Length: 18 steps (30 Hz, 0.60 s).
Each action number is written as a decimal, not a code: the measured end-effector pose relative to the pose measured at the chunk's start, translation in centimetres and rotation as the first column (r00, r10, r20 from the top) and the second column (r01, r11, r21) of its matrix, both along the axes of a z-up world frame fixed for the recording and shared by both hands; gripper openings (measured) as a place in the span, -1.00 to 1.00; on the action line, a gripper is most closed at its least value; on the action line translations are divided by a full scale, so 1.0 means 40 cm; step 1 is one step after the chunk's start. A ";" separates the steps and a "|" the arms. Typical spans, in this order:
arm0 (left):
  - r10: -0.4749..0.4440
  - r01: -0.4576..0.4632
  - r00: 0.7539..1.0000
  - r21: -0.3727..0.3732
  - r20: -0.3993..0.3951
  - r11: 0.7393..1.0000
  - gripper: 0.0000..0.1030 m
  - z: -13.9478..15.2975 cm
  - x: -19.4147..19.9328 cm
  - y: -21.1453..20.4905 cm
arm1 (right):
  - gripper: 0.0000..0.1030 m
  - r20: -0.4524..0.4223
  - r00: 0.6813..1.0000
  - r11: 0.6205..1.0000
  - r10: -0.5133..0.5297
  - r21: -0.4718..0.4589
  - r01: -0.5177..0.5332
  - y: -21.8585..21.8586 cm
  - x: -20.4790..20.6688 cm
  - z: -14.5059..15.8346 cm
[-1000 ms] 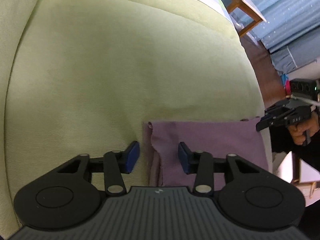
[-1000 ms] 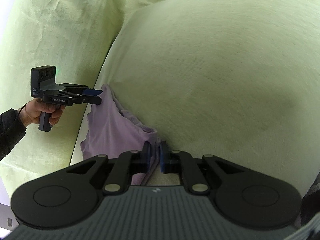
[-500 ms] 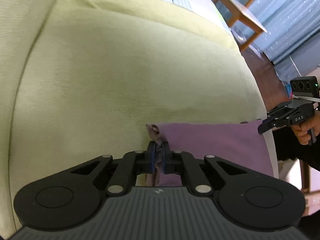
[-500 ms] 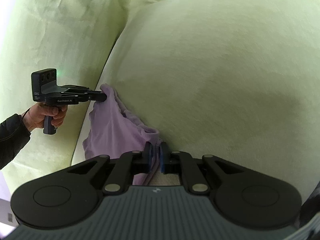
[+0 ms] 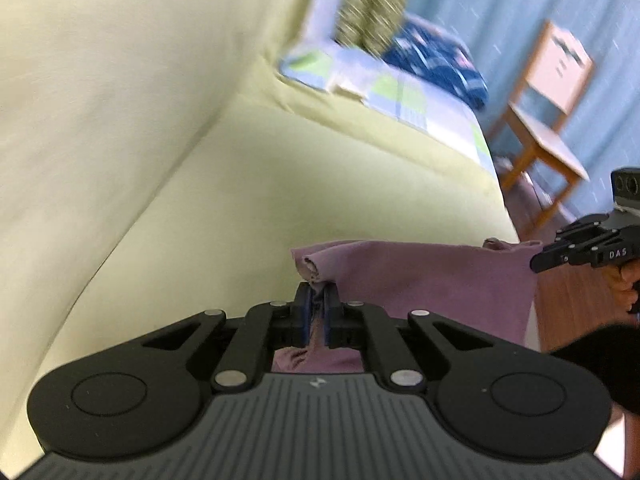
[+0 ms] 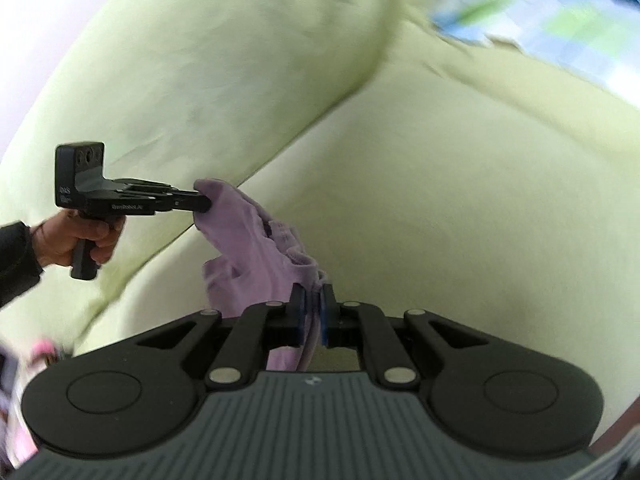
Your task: Fold clothes
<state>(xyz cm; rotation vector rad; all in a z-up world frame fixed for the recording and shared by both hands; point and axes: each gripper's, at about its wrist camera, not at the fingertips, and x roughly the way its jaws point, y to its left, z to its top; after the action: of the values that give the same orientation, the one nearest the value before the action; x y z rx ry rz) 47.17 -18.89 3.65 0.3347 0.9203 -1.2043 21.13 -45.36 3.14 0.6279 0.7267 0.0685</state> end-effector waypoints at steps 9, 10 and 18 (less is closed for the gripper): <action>0.350 -0.352 0.931 0.000 -0.102 0.936 -0.96 0.126 -0.289 0.287 | -0.90 -0.052 0.922 0.913 0.383 -0.132 -0.386 0.051 0.032 0.215; 0.374 -0.376 0.920 0.011 -0.118 0.927 -0.96 0.131 -0.310 0.302 | -0.90 -0.072 0.887 0.877 0.455 -0.135 -0.461 0.054 0.043 0.242; 0.600 -0.584 0.782 0.138 -0.166 0.800 -0.96 0.021 -0.374 0.360 | -0.90 -0.187 0.635 0.624 0.749 -0.121 -0.772 0.073 0.265 0.186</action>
<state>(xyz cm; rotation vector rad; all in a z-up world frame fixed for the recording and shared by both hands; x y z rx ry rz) 32.21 -4.48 4.48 -0.0314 1.1446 -0.6175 31.74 -42.45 10.57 0.0888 1.0702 0.7604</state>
